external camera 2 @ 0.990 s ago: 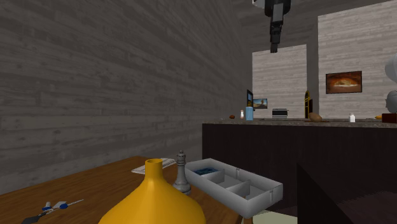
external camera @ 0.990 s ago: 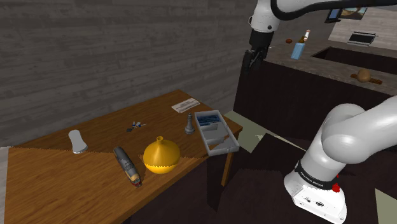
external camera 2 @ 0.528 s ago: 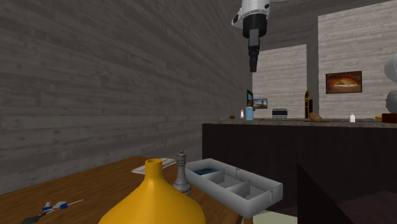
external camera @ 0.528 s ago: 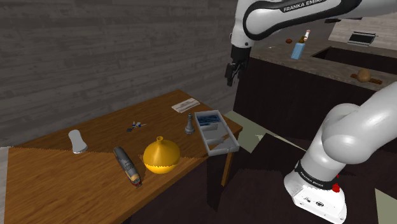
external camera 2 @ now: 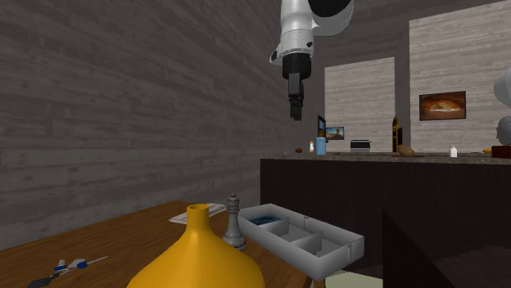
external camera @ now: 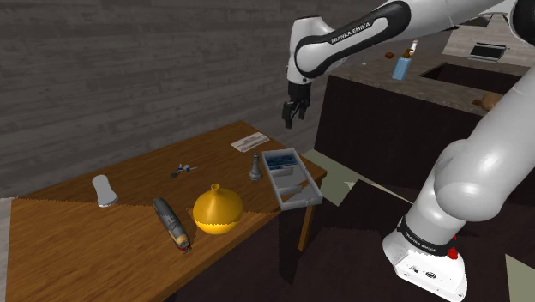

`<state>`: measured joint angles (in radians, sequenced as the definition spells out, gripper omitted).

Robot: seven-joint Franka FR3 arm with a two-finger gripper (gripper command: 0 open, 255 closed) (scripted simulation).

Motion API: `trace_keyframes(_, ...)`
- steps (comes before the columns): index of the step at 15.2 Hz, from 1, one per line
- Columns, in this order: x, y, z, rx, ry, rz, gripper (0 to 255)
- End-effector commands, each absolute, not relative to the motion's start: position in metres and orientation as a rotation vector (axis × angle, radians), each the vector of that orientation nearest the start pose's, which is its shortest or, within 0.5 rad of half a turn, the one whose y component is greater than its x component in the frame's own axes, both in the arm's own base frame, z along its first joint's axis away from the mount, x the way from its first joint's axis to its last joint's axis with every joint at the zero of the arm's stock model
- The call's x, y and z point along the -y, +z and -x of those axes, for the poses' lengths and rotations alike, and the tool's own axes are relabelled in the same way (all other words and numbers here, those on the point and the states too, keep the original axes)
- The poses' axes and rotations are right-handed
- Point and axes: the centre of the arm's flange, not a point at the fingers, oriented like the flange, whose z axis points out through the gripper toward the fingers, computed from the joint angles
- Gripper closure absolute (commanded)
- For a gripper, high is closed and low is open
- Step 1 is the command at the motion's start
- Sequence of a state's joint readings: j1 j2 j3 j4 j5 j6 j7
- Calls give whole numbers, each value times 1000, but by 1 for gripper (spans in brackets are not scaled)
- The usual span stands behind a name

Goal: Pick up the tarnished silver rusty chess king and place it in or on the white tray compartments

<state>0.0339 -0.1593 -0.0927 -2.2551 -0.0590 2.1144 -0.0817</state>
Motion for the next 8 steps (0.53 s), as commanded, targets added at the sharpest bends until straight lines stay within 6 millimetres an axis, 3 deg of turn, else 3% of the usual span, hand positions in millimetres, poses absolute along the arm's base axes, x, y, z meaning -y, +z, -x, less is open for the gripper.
trace_keyframes(1,31,412,-514,109,-16,3173,0)
trace_keyframes(8,24,345,-581,187,18,3153,0)
